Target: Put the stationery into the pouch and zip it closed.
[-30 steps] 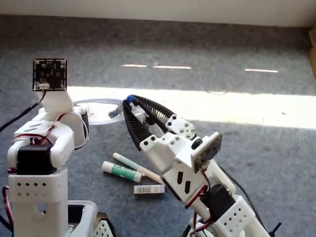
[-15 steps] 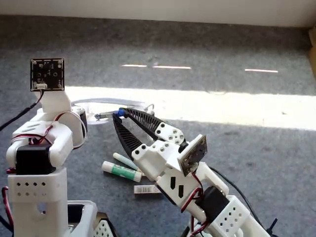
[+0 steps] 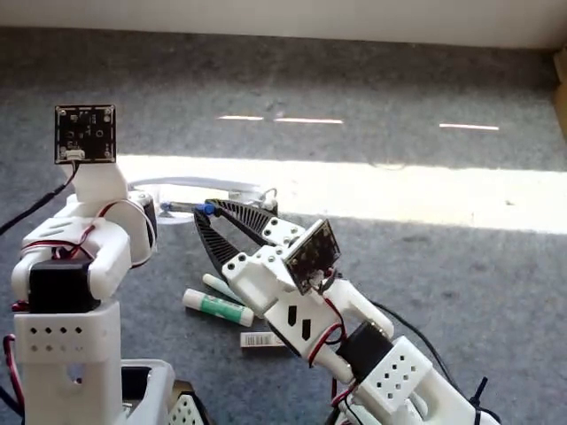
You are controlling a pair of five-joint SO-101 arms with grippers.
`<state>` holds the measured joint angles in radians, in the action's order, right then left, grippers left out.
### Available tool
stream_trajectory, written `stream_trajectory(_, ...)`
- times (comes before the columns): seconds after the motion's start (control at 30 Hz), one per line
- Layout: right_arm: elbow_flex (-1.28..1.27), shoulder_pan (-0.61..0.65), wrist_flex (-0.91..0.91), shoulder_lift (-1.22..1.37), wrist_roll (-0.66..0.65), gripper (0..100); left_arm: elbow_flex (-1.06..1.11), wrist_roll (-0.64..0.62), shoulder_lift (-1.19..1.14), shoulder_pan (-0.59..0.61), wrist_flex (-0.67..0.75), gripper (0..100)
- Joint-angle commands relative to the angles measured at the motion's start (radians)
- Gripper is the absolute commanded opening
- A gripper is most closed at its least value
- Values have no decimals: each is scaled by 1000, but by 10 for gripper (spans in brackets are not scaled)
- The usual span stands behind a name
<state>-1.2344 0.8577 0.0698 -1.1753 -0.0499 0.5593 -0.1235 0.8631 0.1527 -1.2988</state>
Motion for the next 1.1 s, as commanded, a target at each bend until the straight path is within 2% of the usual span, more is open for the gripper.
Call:
stream_trajectory(0.0,13,5,-18,4,-8,11,35,-6,-13,13,34,7)
stream_trajectory(0.2,16,5,-16,4,-8,19,45,-6,-13,15,46,7)
stream_trajectory(0.37,13,7,-13,4,-6,135,45,-6,-13,13,46,7)
stream_trajectory(0.57,16,5,18,1,-6,139,45,-6,-13,15,44,7)
stream_trajectory(0.73,131,5,266,-91,-3,139,47,-6,-13,16,44,7)
stream_trajectory(0.87,328,10,518,-140,0,139,47,-6,-13,16,44,7)
stream_trajectory(1.07,657,10,808,-35,0,139,47,-6,-13,16,44,7)
